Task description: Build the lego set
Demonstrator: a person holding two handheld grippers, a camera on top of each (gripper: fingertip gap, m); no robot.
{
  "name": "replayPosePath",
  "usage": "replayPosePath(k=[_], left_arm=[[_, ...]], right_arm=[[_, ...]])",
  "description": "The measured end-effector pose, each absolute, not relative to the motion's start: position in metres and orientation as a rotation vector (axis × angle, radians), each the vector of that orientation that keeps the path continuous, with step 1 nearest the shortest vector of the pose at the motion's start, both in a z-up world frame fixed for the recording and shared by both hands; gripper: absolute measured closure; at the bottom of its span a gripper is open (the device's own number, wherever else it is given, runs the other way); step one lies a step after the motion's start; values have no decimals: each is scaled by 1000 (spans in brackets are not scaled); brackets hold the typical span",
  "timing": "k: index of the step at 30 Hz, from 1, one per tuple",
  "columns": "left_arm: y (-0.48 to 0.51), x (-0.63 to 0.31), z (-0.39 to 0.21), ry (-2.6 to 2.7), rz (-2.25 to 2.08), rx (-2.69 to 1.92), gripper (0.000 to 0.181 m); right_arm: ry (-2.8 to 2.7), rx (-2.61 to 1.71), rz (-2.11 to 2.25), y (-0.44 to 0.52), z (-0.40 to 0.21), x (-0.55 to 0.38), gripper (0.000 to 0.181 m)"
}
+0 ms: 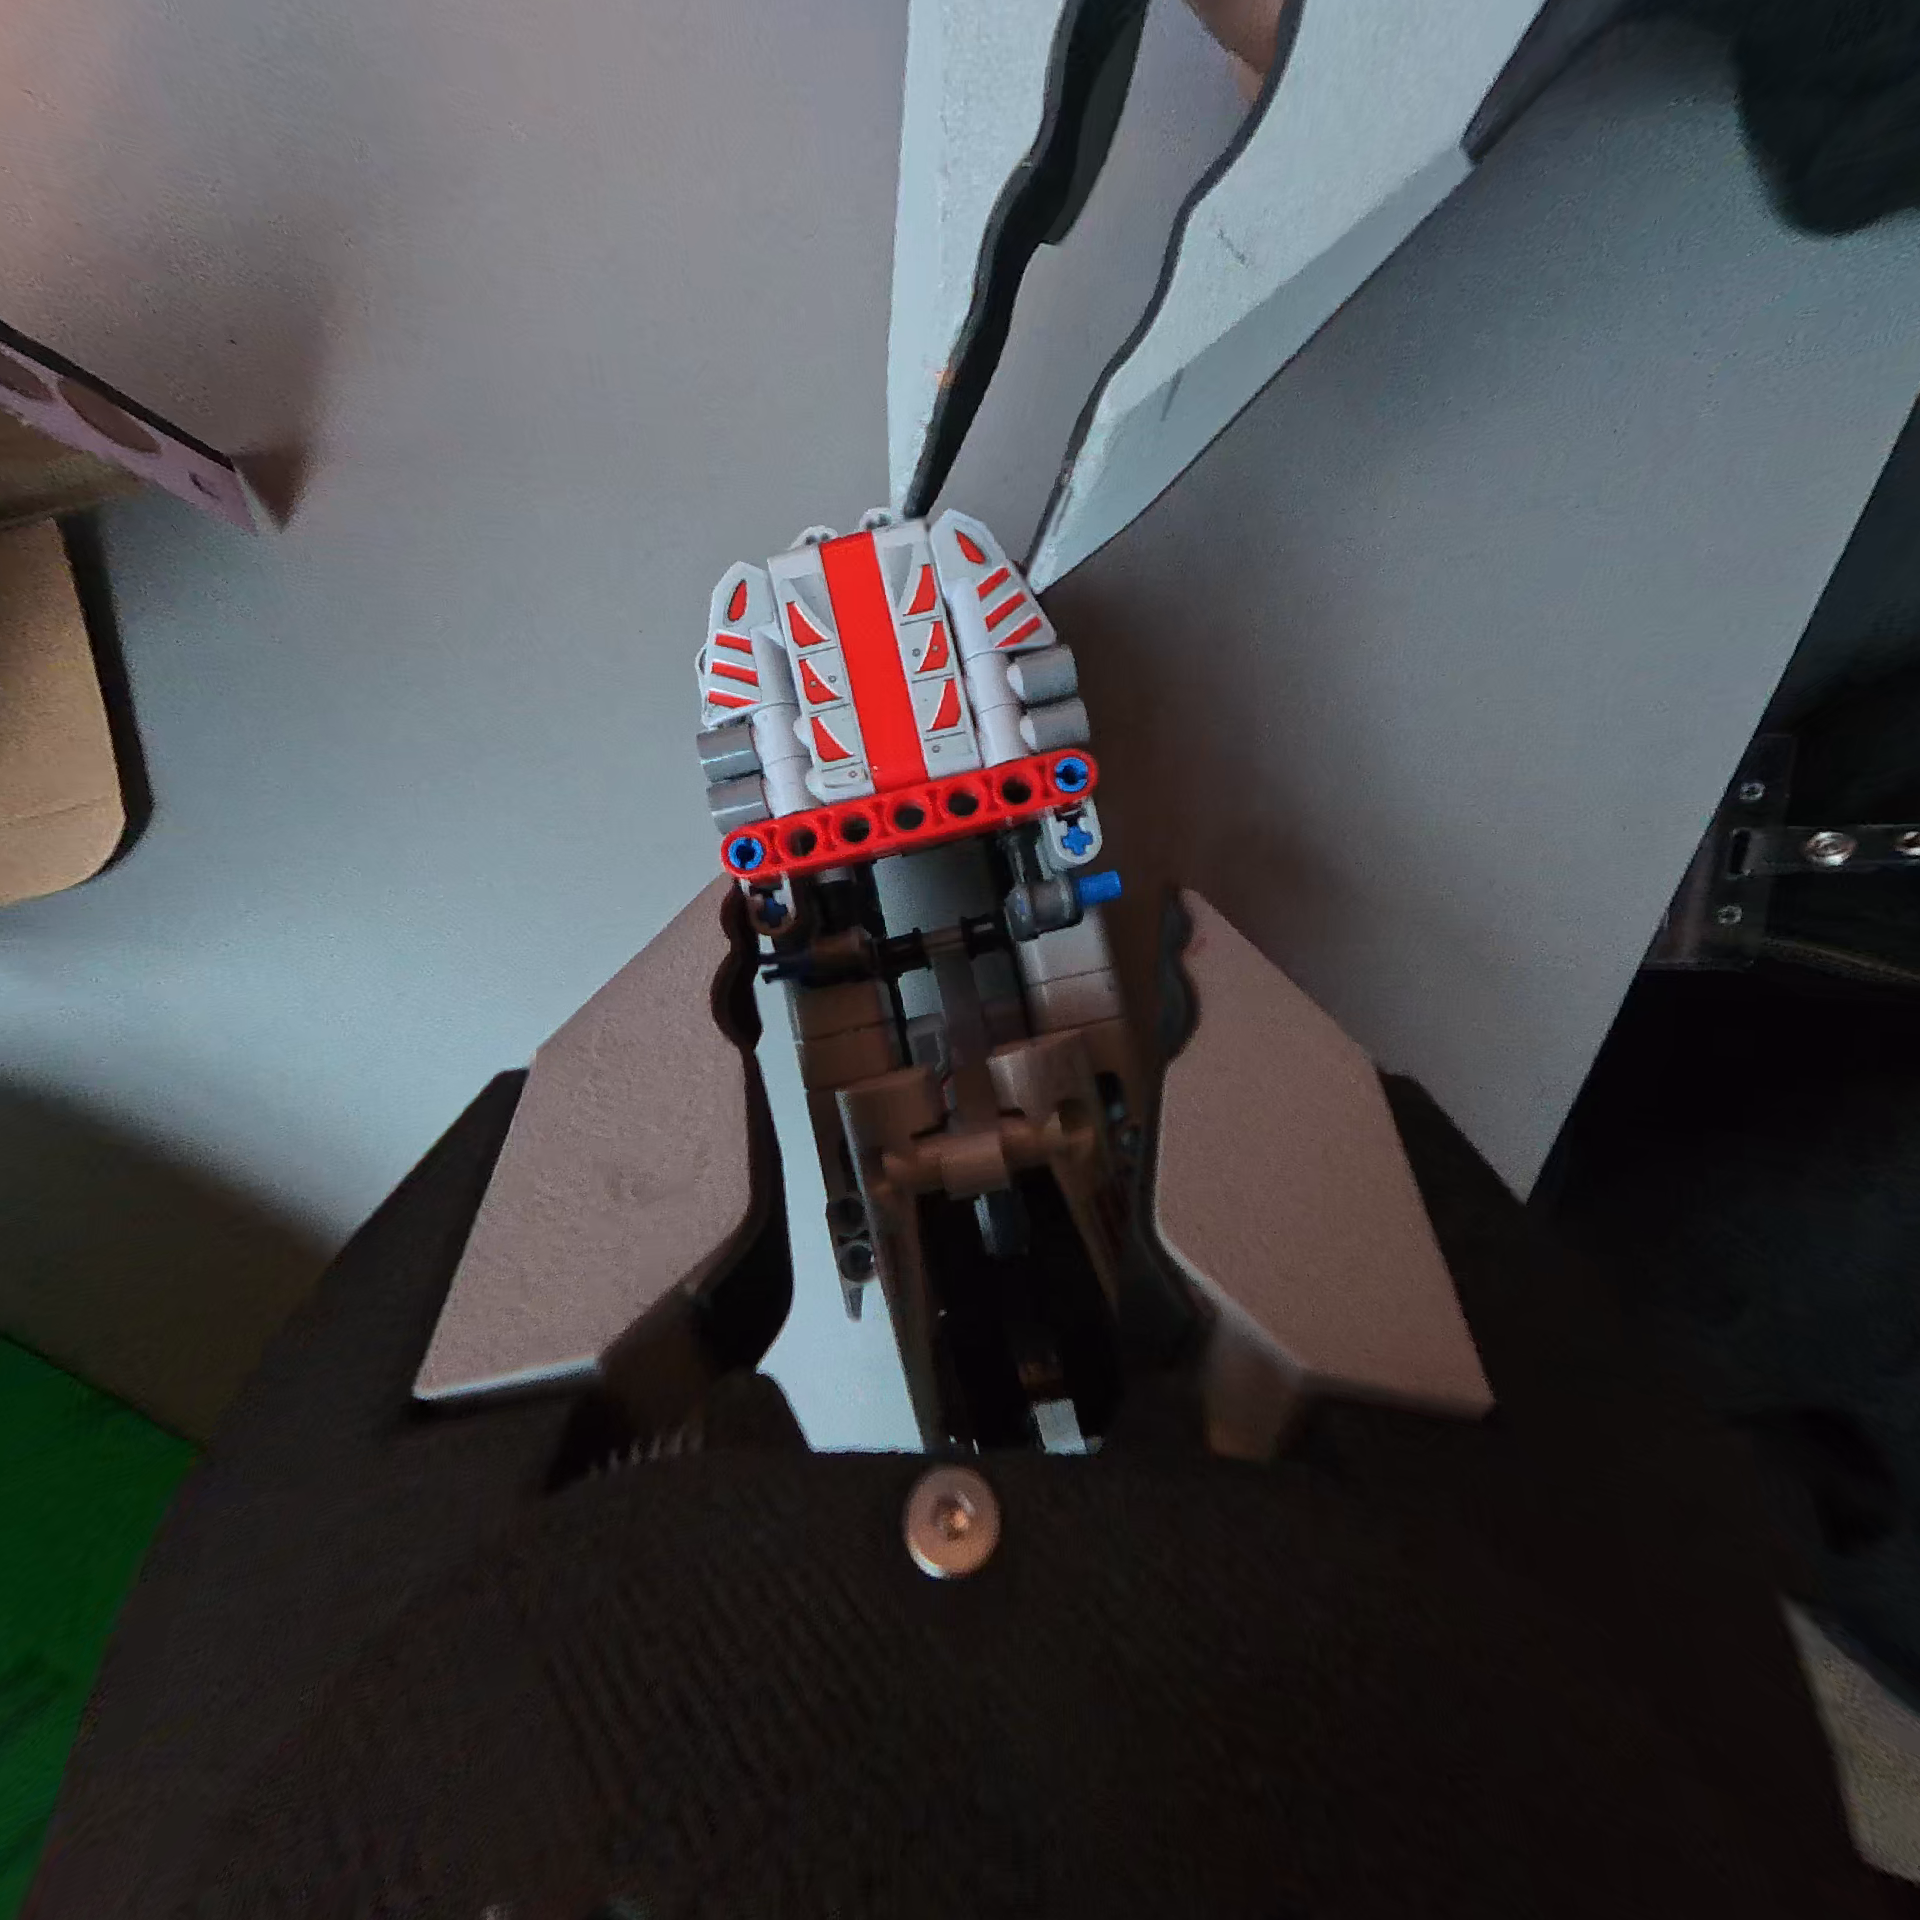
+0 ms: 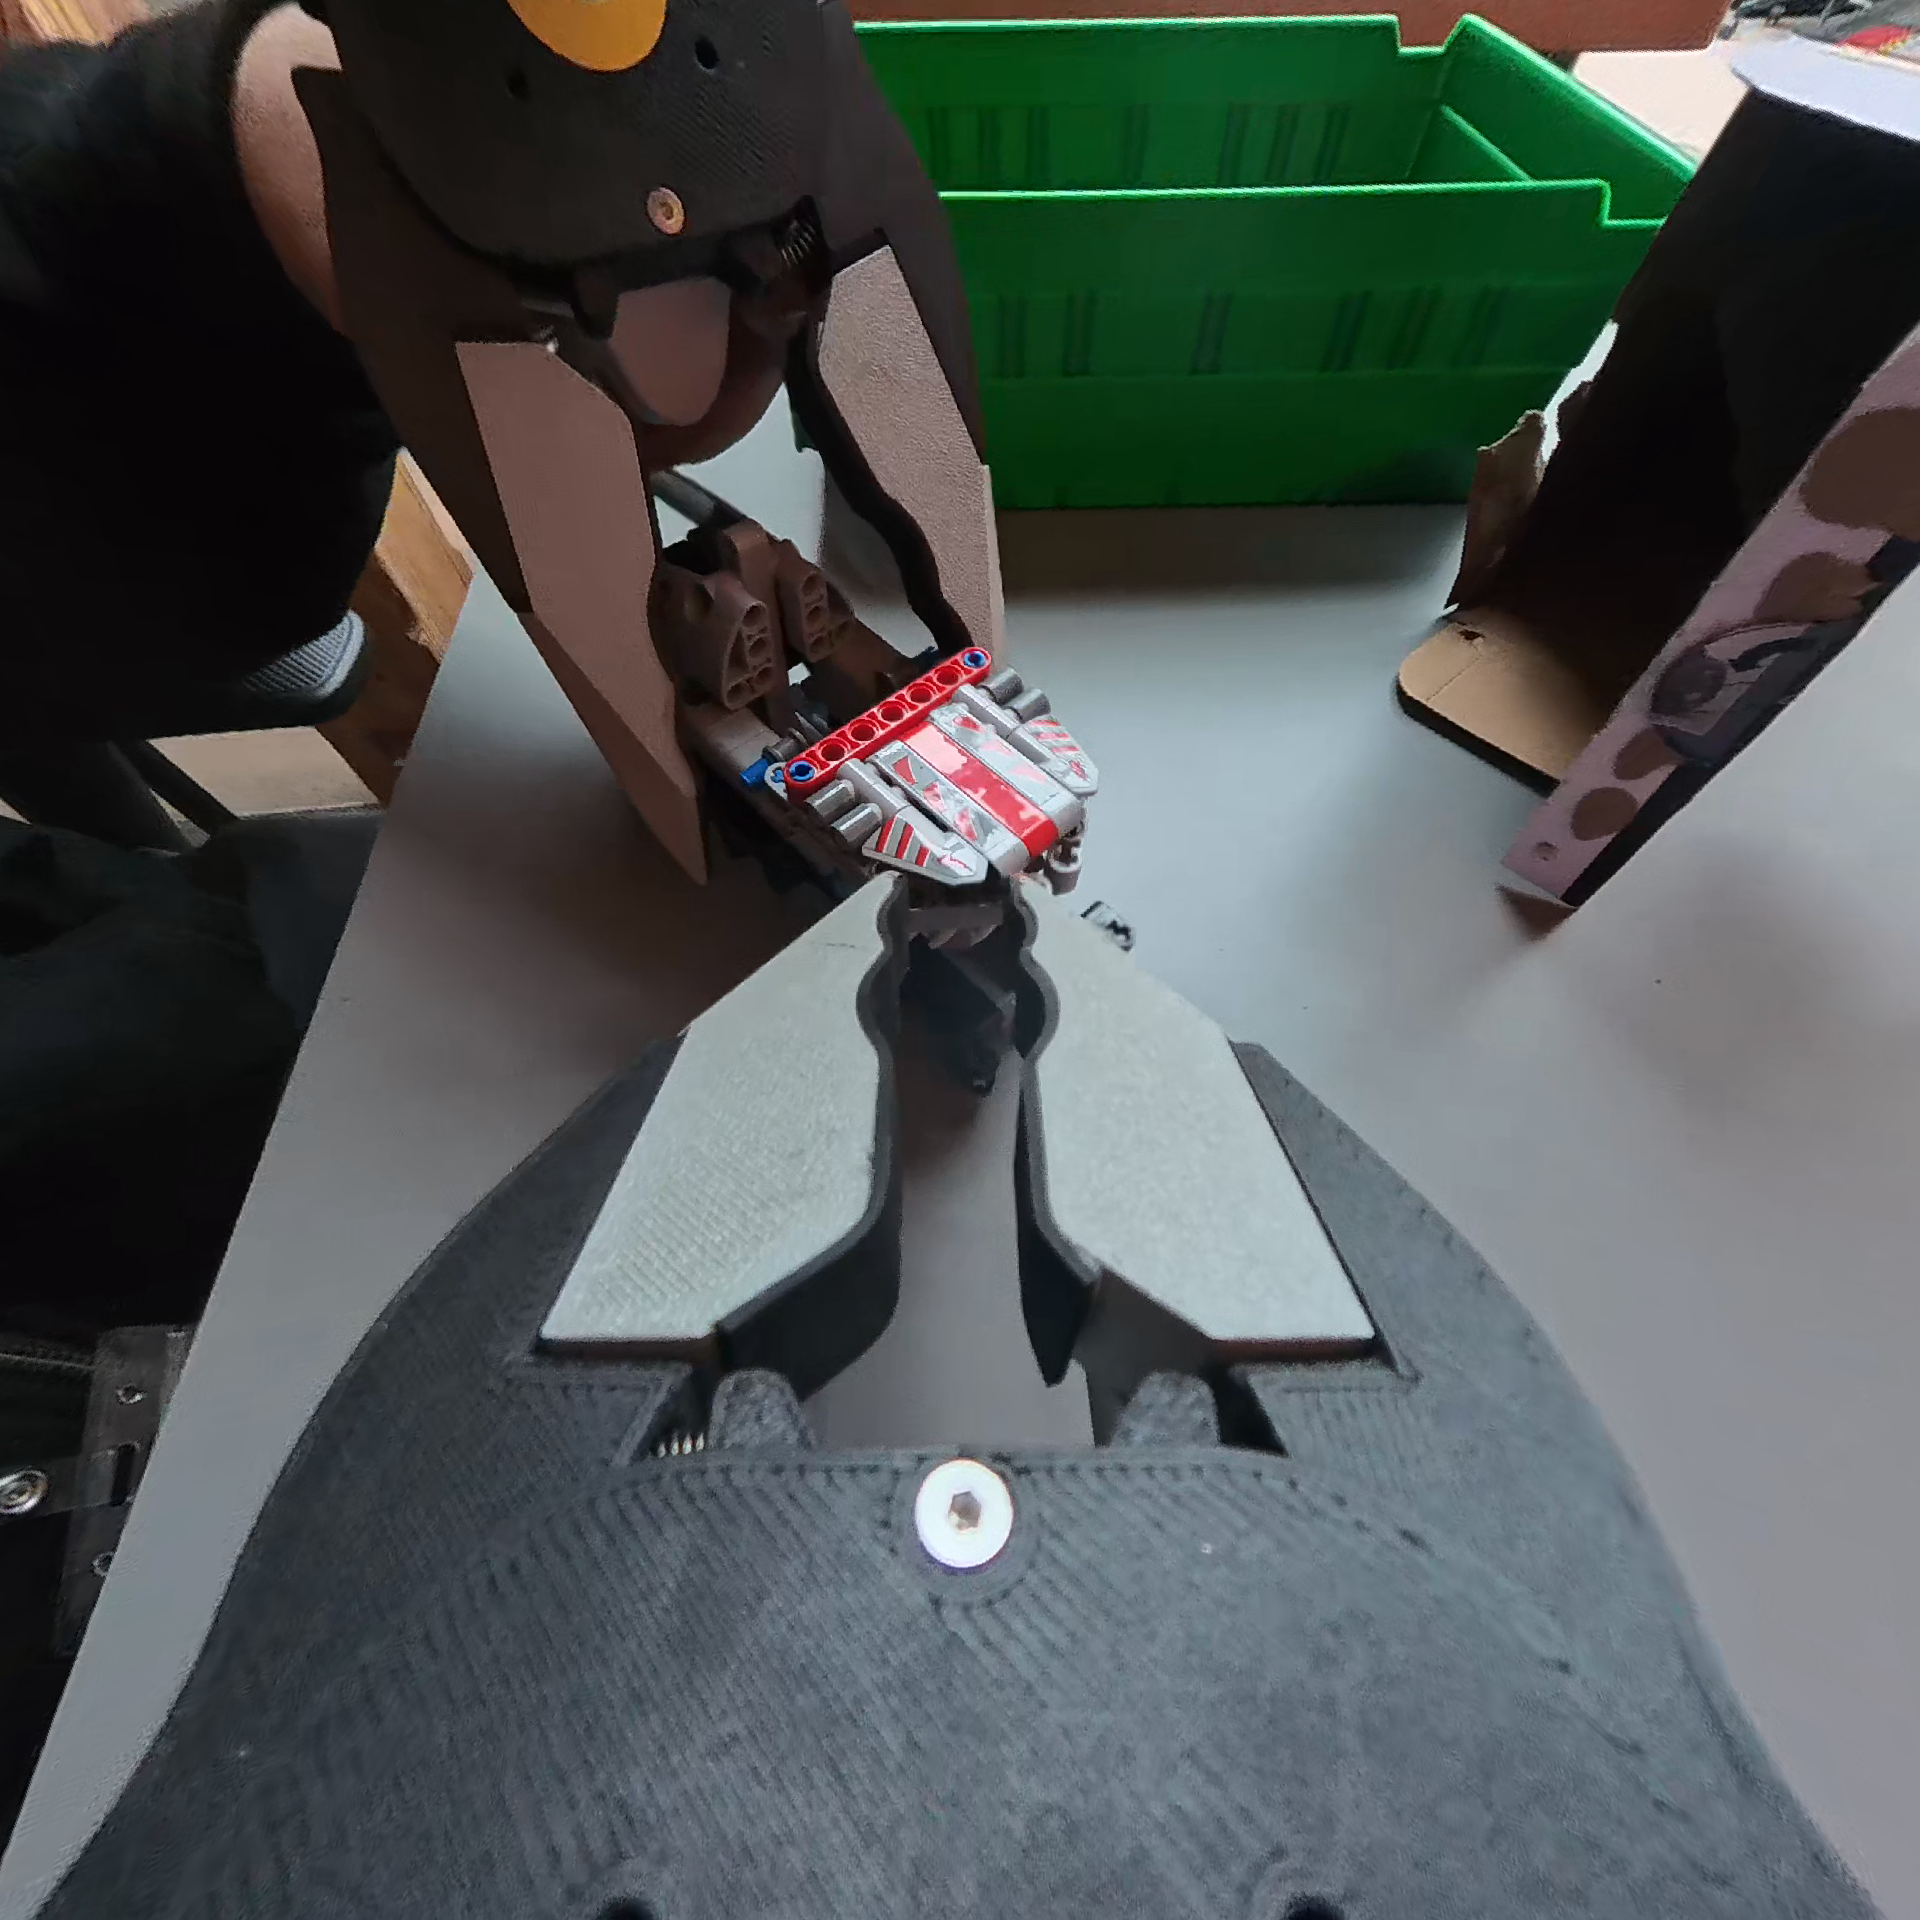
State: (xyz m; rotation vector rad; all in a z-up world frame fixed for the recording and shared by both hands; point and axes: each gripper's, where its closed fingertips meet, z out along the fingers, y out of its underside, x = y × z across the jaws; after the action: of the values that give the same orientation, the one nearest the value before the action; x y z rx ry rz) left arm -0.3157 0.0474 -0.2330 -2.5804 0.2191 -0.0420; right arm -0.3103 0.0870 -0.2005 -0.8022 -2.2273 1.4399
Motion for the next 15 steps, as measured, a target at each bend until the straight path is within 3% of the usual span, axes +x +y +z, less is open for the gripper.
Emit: replayPosePath(k=[11,15], left_arm=[[44,-317,-234,240,1,-2585,102],[43,-322,-225,157,-31,-2562,117]], right_arm=[[-2191,-860,1406,93,-201,-318,163],[-2150,-869,1337,103,-201,-323,171]])
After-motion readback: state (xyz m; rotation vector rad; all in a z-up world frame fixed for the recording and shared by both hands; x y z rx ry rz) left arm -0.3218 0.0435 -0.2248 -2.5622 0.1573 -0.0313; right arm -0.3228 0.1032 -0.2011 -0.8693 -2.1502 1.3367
